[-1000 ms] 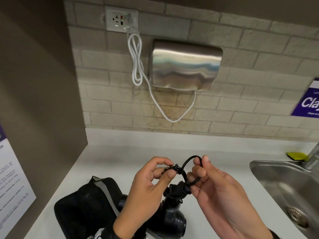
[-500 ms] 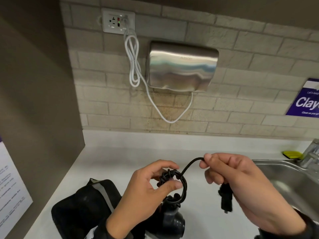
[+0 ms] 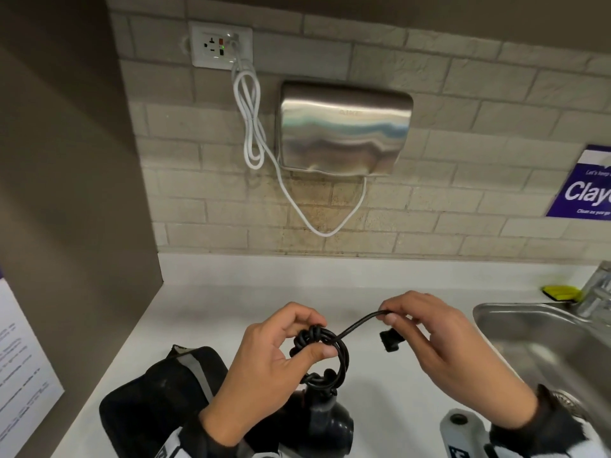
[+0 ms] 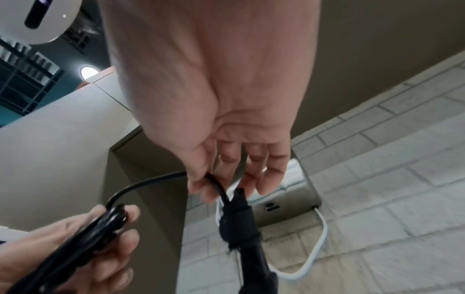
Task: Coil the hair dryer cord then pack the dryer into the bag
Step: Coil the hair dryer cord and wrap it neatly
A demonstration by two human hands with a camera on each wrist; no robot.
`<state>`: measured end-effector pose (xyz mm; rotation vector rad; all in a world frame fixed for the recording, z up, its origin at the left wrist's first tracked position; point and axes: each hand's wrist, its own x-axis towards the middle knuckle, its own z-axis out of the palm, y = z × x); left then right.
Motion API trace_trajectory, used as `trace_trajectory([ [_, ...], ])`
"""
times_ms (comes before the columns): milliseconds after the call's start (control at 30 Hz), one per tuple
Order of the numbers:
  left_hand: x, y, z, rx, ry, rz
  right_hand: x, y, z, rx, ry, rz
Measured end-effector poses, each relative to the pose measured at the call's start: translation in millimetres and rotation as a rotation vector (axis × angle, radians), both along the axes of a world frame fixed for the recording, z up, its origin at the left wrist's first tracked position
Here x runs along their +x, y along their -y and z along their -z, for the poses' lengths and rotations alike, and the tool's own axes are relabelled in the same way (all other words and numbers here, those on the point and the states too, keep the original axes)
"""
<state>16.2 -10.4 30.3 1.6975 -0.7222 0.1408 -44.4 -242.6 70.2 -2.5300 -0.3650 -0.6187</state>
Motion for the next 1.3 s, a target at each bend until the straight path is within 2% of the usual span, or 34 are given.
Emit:
trace_trajectory([
  [133, -1, 4, 2, -0.052, -0.045, 0.069, 6, -10, 14, 0.189, 0.079, 0.061],
  [300, 1, 6, 6, -0.096, -0.066, 0.111, 19, -30, 33, 0.475, 0.005, 0.124],
  [500, 7, 4, 14, -0.137, -0.106, 0.098, 26, -55, 32, 0.921, -0.005, 0.054],
  [667, 9, 6, 16, -0.183, -0.179, 0.102, 26, -66, 25, 1.129, 0.003, 0.028],
  [967, 5, 12, 17, -0.365, -0.360, 0.096, 31, -64, 35, 1.140, -0.050, 0.099],
  [1133, 1, 13, 19, -0.374, -0.433, 0.112, 24, -70, 42, 1.124, -0.126, 0.123],
  [1300, -4, 9, 16, -0.405, -0.522, 0.238, 17, -77, 48, 0.994, -0.181, 0.144],
])
